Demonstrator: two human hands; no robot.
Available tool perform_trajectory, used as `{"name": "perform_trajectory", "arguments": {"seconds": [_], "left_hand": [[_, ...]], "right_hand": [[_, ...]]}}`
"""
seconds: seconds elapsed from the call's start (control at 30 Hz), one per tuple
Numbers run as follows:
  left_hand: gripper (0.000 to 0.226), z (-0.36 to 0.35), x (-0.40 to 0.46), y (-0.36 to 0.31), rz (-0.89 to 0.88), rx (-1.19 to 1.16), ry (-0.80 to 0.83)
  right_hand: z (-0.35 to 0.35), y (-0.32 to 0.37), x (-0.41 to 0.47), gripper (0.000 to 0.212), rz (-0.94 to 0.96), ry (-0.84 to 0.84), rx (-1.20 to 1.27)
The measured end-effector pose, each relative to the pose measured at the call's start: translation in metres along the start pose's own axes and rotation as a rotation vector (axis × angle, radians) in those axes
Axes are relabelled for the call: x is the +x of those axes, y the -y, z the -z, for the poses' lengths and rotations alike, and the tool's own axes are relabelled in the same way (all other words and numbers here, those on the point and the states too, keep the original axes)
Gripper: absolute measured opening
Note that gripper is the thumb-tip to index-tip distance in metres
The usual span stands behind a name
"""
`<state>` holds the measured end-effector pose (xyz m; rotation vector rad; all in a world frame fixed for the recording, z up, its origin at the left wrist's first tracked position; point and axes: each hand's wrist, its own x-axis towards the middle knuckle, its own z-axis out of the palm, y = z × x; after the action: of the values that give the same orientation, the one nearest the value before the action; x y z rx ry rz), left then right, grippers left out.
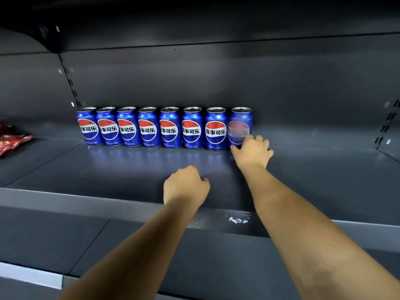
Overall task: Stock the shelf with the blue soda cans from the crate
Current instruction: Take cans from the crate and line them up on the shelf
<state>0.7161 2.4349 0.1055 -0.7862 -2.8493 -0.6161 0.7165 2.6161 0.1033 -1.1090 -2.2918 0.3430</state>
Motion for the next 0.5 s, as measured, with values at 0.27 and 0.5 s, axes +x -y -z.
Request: {"name": "perform_trajectory", "arguments": {"seconds": [0.27,0.5], "left_hand": [[0.015,0.001,0.002,0.0,0.019,0.013,0.02],[0.014,0.004,-0.001,-0.002,0.03,-0.006,0.026]], "right_hand": [[0.007,0.0,-0.004,0.034,0.048,0.126,0.046],[0.036,-0.013,-0.033,0.031,0.089,0.306,-0.013]]}}
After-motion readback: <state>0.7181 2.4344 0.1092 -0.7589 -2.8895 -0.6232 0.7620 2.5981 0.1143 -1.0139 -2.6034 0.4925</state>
